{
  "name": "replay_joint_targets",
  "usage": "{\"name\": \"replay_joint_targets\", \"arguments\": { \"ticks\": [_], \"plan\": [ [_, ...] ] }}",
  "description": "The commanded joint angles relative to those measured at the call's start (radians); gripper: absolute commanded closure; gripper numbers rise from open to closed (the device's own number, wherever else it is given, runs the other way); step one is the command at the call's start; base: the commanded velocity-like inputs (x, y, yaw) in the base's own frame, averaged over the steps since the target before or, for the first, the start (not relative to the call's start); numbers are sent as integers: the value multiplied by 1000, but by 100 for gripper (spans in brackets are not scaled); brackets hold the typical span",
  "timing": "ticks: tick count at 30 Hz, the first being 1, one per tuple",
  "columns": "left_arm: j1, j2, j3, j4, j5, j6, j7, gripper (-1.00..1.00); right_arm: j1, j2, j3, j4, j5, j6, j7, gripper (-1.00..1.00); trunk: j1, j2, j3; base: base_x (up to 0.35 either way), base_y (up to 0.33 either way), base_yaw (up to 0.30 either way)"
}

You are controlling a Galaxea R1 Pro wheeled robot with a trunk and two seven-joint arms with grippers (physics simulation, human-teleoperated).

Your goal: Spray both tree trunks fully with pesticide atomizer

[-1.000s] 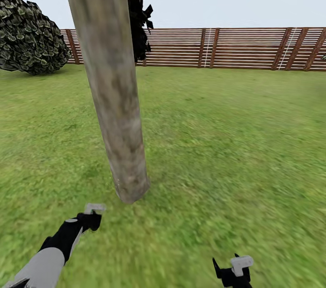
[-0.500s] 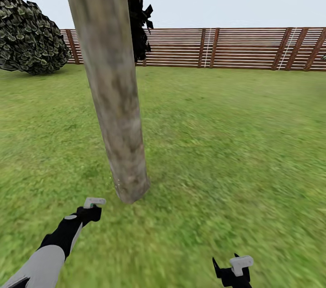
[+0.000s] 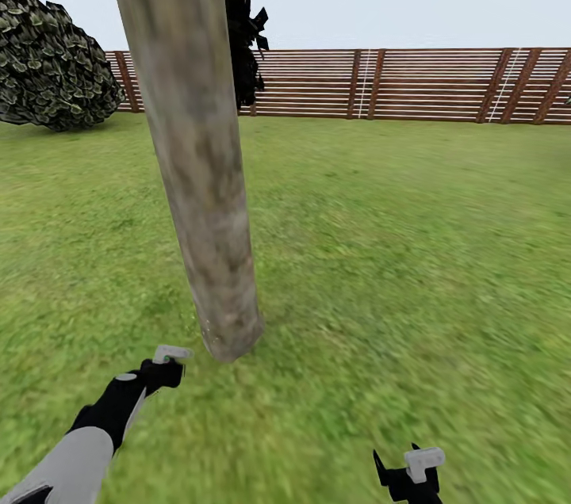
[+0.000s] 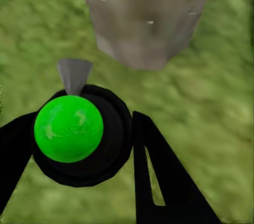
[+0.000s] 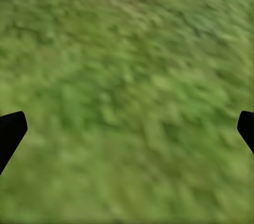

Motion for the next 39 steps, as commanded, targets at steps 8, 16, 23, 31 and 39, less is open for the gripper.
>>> {"name": "replay_joint_targets", "arguments": {
  "ticks": [8, 16, 23, 31, 39],
  "plan": [
    [-11, 70, -80, -26, -15, 161, -181, 100, -1, 0, -9, 1, 2, -3, 9, -100, 0, 0, -1, 0, 0, 0],
    [-15, 41, -131, -94, -15, 242, -184, 100, 1, 0, -9, 1, 2, -3, 9, -100, 0, 0, -1, -182, 0, 0],
    [-85, 47, -142, -165, -18, 411, -189, 100, 1, 0, -9, 1, 3, -3, 9, -100, 0, 0, -1, -10, 0, 0],
    [-91, 25, -254, -166, -12, 418, -187, 100, 1, 0, -9, 2, 3, -3, 8, -100, 0, 0, -1, -124, 23, 0],
    [-164, 81, -219, -165, -12, 468, -295, 100, 1, 0, -9, 2, 3, -3, 9, -100, 0, 0, -1, -30, 6, 0]
  ]
}}
